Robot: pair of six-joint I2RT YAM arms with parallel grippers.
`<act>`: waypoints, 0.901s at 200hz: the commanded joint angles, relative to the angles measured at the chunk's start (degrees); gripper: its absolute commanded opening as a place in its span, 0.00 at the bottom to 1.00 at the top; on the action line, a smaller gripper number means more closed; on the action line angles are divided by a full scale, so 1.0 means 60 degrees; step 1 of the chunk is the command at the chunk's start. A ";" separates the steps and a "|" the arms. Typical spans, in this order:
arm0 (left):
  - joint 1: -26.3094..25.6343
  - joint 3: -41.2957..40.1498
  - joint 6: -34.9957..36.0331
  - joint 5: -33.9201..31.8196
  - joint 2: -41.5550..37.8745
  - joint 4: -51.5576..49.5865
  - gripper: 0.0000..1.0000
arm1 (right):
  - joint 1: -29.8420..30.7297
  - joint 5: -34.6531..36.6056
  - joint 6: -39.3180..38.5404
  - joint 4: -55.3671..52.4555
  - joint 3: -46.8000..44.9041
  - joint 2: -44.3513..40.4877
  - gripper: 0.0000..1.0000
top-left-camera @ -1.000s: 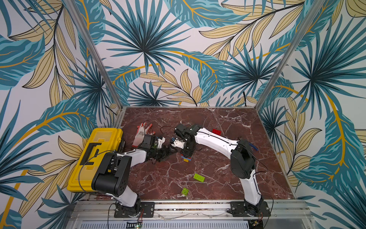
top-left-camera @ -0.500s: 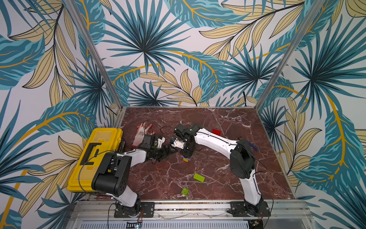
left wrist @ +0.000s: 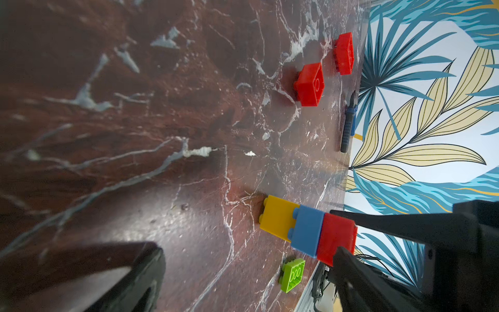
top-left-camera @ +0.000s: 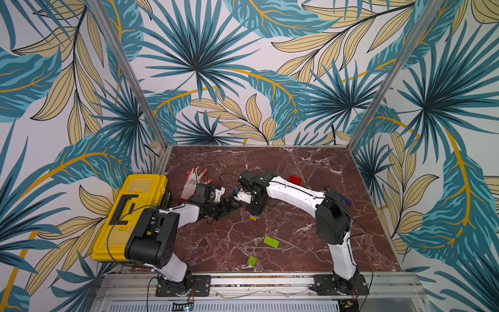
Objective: Assemble a carrot with lego
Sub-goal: Assemble the lego brick with the lego brick.
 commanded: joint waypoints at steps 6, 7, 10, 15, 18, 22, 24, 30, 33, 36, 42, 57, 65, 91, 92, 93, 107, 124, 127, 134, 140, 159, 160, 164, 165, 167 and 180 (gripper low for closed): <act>0.0066 -0.0127 0.0048 0.0090 0.0056 -0.0093 0.99 | -0.0009 0.0353 0.0098 -0.0218 -0.0404 0.0715 0.26; 0.0062 -0.0125 0.0045 0.0093 0.0061 -0.0093 0.99 | -0.0005 0.0349 0.0096 -0.0207 -0.0405 0.0702 0.26; 0.0066 -0.0116 0.0043 0.0088 0.0077 -0.0093 0.99 | -0.0008 0.0338 0.0100 -0.0192 -0.0406 0.0672 0.27; 0.0067 -0.0109 0.0054 0.0103 0.0082 -0.0085 1.00 | -0.0006 0.0320 0.0118 -0.0174 -0.0402 0.0613 0.28; 0.0061 -0.0101 0.0060 0.0108 0.0102 -0.0092 1.00 | -0.0001 0.0317 0.0141 -0.0173 -0.0406 0.0573 0.28; 0.0059 -0.0094 0.0057 0.0109 0.0097 -0.0085 1.00 | -0.0009 0.0307 0.0161 -0.0140 -0.0399 0.0516 0.28; 0.0062 -0.0094 0.0068 0.0121 0.0097 -0.0091 1.00 | -0.0002 0.0310 0.0177 -0.0131 -0.0415 0.0497 0.29; 0.0059 -0.0094 0.0075 0.0125 0.0096 -0.0093 1.00 | -0.0005 0.0278 0.0206 -0.0082 -0.0433 0.0415 0.30; 0.0060 -0.0094 0.0072 0.0125 0.0096 -0.0093 1.00 | -0.0001 0.0251 0.0221 -0.0050 -0.0435 0.0379 0.31; 0.0062 -0.0094 0.0074 0.0118 0.0096 -0.0093 1.00 | 0.0000 0.0233 0.0234 -0.0037 -0.0424 0.0348 0.32; 0.0059 -0.0094 0.0079 0.0125 0.0089 -0.0093 1.00 | -0.0001 0.0206 0.0273 0.0025 -0.0435 0.0278 0.35; 0.0059 -0.0094 0.0083 0.0118 0.0071 -0.0093 1.00 | -0.0001 0.0170 0.0320 0.0145 -0.0432 0.0153 0.39; 0.0061 -0.0115 0.0077 0.0112 0.0067 -0.0093 1.00 | 0.0000 0.0184 0.0350 0.0200 -0.0414 0.0094 0.40; 0.0059 -0.0123 0.0073 0.0096 0.0038 -0.0093 1.00 | -0.0014 0.0213 0.0377 0.0222 -0.0308 -0.0090 0.45; 0.0059 -0.0123 0.0072 0.0089 0.0038 -0.0093 1.00 | -0.0014 0.0213 0.0382 0.0225 -0.0306 -0.0088 0.45; 0.0059 -0.0123 0.0072 0.0085 0.0038 -0.0093 1.00 | -0.0015 0.0213 0.0384 0.0220 -0.0305 -0.0102 0.45; 0.0071 -0.0123 0.0090 0.0074 0.0038 -0.0093 1.00 | -0.0039 0.0213 0.0416 0.0270 -0.0311 -0.0249 0.50; 0.0066 -0.0117 0.0088 0.0083 0.0045 -0.0093 1.00 | -0.0044 0.0144 0.0403 0.0329 -0.0373 -0.0440 0.60; 0.0072 -0.0109 0.0097 0.0080 0.0039 -0.0093 1.00 | -0.0042 0.0122 0.0402 0.0345 -0.0376 -0.0480 0.61; 0.0061 -0.0114 0.0088 0.0089 0.0038 -0.0085 1.00 | -0.0044 0.0028 0.0402 0.0383 -0.0398 -0.0596 0.66; 0.0067 -0.0110 0.0087 0.0075 0.0038 -0.0091 1.00 | -0.0044 -0.0043 0.0402 0.0443 -0.0419 -0.0712 0.70; 0.0062 -0.0118 0.0101 0.0091 0.0039 -0.0075 0.99 | -0.0064 -0.0197 0.0386 0.0560 -0.0506 -0.1213 0.81; 0.0060 -0.0113 0.0101 0.0093 0.0038 -0.0062 0.99 | -0.0069 -0.0197 0.0379 0.0555 -0.0508 -0.1235 0.81; 0.0061 -0.0122 0.0112 0.0113 0.0045 -0.0052 0.99 | -0.0098 -0.0214 0.0386 0.0551 -0.0533 -0.1361 0.83; 0.0067 -0.0123 0.0106 0.0134 0.0049 -0.0029 0.99 | -0.0100 -0.0220 0.0386 0.0551 -0.0543 -0.1405 0.84; 0.0061 -0.0130 0.0110 0.0157 0.0044 -0.0014 0.99 | -0.0124 -0.0235 0.0387 0.0551 -0.0561 -0.1474 0.85; 0.0059 -0.0181 0.0076 0.0362 -0.0026 0.0219 0.99 | -0.0375 -0.0358 0.0449 0.0518 -0.0776 -0.1960 0.99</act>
